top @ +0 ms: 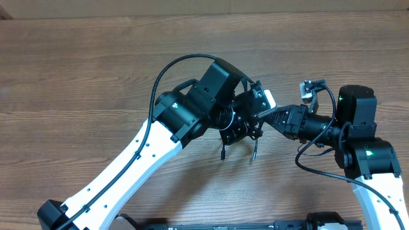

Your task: Untangle cables

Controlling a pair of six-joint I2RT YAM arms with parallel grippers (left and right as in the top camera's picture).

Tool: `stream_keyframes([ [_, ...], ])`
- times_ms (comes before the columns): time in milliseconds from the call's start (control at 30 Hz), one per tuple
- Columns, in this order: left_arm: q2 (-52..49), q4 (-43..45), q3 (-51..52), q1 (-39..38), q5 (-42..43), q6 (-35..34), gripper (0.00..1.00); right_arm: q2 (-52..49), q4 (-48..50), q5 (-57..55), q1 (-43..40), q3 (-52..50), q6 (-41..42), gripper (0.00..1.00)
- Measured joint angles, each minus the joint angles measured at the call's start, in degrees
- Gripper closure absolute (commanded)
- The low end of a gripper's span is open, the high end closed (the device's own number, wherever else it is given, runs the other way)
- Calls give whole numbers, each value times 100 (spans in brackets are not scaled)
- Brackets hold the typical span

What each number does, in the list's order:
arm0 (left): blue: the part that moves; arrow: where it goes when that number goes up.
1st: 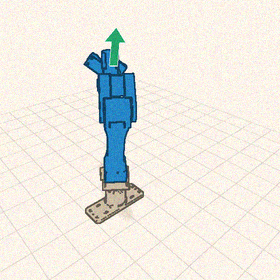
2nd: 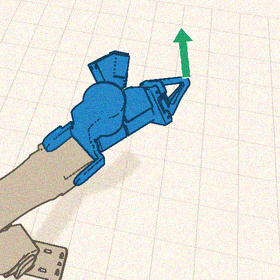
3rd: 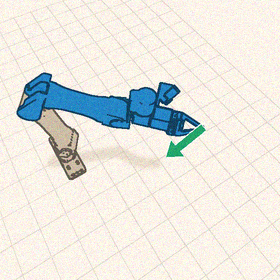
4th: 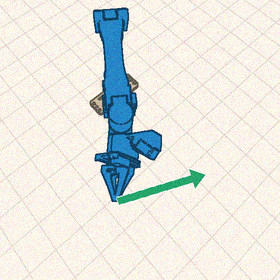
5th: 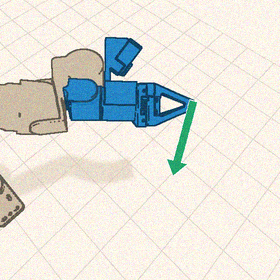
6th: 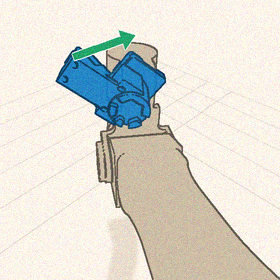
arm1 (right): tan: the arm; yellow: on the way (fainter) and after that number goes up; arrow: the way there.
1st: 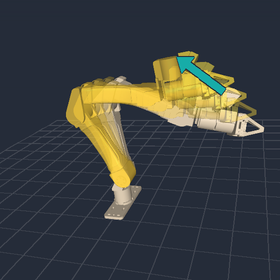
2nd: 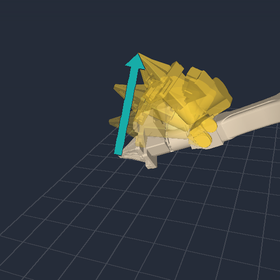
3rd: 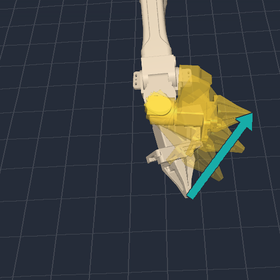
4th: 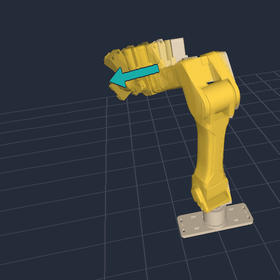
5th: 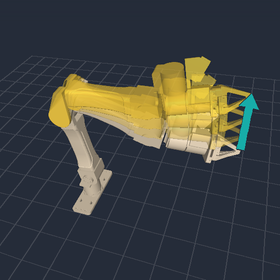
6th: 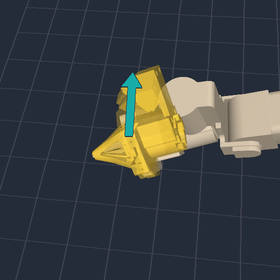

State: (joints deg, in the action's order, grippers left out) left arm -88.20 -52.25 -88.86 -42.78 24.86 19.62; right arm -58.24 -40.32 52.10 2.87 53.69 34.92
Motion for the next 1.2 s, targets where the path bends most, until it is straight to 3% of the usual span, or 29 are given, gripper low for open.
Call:
stream_keyframes([
  [267, 0, 87, 0, 0, 92, -4, 78, -11, -79, -195, -7, 0, -7, 96],
  [867, 0, -48, 0, 0, 129, 0, 73, -22, -83, -293, -7, 0, -20, 96],
  [1133, 0, -48, 0, 0, 122, 0, 74, -24, 20, -61, -7, 0, -22, 96],
  [1200, 0, -48, 0, 0, 109, 0, 82, -24, 24, 0, -7, 0, -22, 96],
])
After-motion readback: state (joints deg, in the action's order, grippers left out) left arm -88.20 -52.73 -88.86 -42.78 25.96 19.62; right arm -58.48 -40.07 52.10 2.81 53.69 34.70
